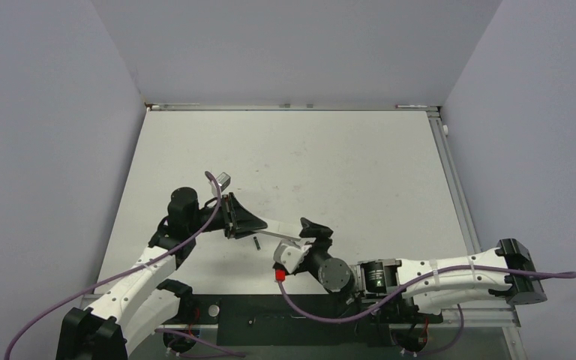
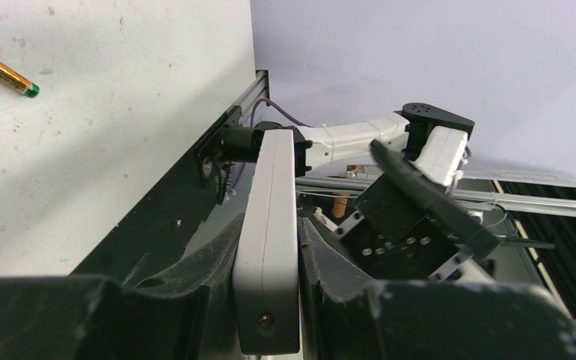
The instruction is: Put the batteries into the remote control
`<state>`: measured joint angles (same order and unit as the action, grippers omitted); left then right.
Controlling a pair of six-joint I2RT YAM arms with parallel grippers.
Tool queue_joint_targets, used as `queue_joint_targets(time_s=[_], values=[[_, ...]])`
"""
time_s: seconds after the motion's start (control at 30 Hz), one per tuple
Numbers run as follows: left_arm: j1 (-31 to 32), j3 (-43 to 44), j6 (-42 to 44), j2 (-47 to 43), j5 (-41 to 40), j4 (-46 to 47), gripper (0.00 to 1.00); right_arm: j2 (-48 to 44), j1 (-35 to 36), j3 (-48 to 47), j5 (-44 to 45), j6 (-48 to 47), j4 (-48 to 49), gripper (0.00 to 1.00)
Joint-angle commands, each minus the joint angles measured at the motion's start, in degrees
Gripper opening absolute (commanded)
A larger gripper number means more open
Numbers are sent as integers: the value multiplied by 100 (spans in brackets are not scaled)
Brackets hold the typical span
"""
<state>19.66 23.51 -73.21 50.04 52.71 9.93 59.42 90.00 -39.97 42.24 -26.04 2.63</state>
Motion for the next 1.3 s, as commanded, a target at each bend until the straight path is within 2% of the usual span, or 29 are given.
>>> queue_joint_targets(time_s=[0.0,0.1,0.37,0.6,0.73,0.9,1.27], values=[[-73,35,423,-104,-81,345,0,-120,-753,-740,-697,1725,-1307,62],[-123,-14,505,-109,-116,487,0,-82,-1178,-1104,-1157,2318,-1689,62],[-274,-236,544,-109,-138,959,0,-19,-1820,-1434,-1669,3867,-2074,66],[-370,-529,313,-70,-91,1847,0,-110,-2935,-1282,-2942,5603,-2137,66],[-406,-714,162,-27,-88,2466,0,-287,-3560,-848,-3912,6425,-1642,65],[-434,-869,-22,14,-38,3022,0,-463,-4002,-214,-4817,7225,-882,63],[-434,-985,-134,71,74,3320,0,-500,-4097,706,-5752,7951,928,63]])
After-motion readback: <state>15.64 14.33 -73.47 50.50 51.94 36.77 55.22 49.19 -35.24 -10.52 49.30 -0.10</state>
